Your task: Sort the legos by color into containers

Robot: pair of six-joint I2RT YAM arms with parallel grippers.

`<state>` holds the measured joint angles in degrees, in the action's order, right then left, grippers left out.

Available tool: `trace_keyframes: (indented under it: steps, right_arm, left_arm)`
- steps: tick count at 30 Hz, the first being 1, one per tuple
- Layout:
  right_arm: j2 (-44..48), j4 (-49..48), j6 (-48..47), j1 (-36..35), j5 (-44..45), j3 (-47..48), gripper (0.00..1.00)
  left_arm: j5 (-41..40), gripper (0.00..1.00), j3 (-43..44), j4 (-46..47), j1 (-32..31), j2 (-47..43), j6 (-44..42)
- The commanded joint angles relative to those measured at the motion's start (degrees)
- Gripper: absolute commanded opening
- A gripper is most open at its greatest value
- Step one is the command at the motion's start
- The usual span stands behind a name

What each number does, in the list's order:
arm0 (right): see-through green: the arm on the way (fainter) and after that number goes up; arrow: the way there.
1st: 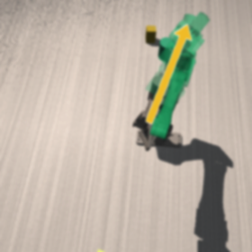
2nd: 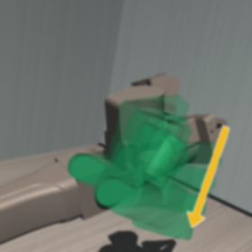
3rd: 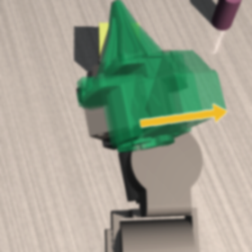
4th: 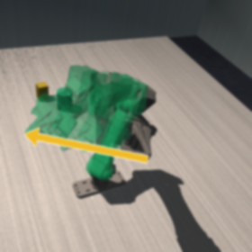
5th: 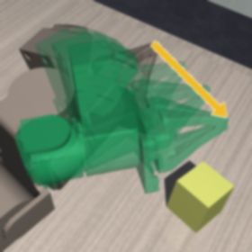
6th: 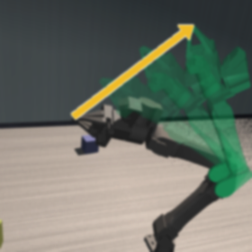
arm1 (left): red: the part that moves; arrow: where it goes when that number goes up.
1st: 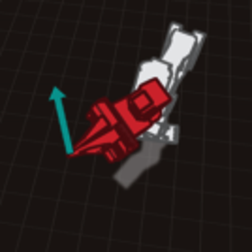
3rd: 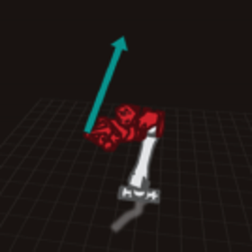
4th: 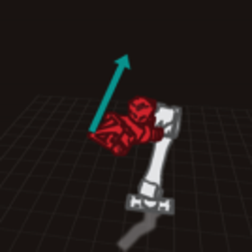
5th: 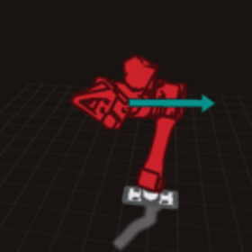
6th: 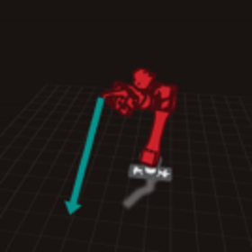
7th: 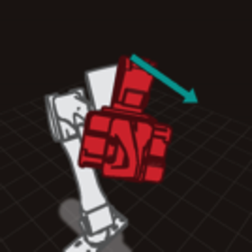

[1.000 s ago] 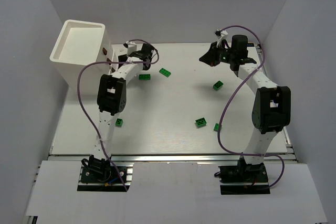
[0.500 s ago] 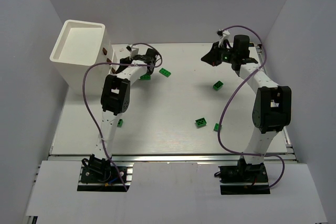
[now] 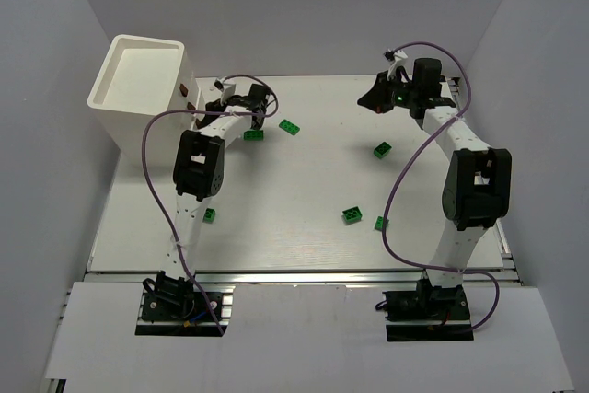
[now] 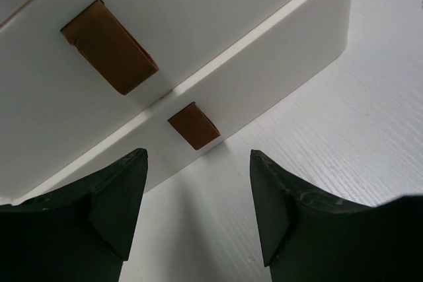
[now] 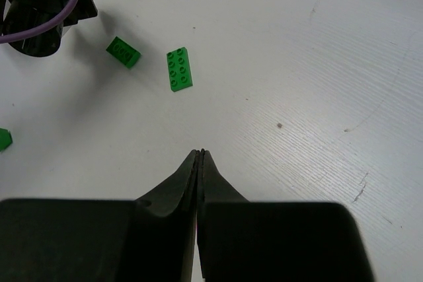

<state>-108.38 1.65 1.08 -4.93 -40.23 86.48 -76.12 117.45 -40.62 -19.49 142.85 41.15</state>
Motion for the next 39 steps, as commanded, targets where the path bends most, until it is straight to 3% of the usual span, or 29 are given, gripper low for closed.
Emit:
trace_keyframes:
  steps: [1,5,8,15,20,23,24,28,37,39]
  right_arm:
    - [0.27,-0.59,0.06,0.36,0.33,1.68,0.00]
    - [1.24,-0.95,0.06,0.53,0.50,0.54,0.00]
    - [2.12,-2.77,0.06,0.80,0.41,-0.34,0.00]
    - [3.44,-4.90,1.47,2.55,-0.73,-3.42,0.00]
    - [3.61,-4.55,1.03,3.78,-1.87,-3.86,0.00]
    - [3.70,-4.64,0.77,4.31,-1.87,-3.95,0.00]
    - [3.70,-4.64,0.85,4.31,-1.87,-3.95,0.00]
    - [3.70,-4.64,1.11,6.25,-1.78,-3.95,0.00]
    - [3.52,-4.47,1.20,6.33,-1.43,-3.68,0.00]
    - [3.44,-4.55,1.03,6.33,-1.35,-3.51,0.00]
  left_arm:
    - [0.00,0.71,-0.55,1.25,0.94,-2.48,0.87]
    - [2.28,0.64,-1.43,-0.59,2.08,-3.45,3.92]
    - [3.78,0.64,-2.49,-0.16,2.61,-4.33,3.94]
    - [4.40,0.73,0.15,-1.39,2.61,-3.36,4.03]
    - [3.96,0.72,1.90,-0.60,3.66,-2.22,2.89]
    - [3.52,0.64,1.91,-0.16,4.19,-1.87,2.80]
    - [3.35,0.56,1.65,0.10,4.19,-1.96,2.71]
    - [3.34,0.42,0.94,2.47,4.71,-1.96,0.96]
    - [4.31,0.33,-0.55,4.32,4.72,-2.13,0.51]
    - [4.84,0.25,-0.90,4.85,4.72,-2.40,0.25]
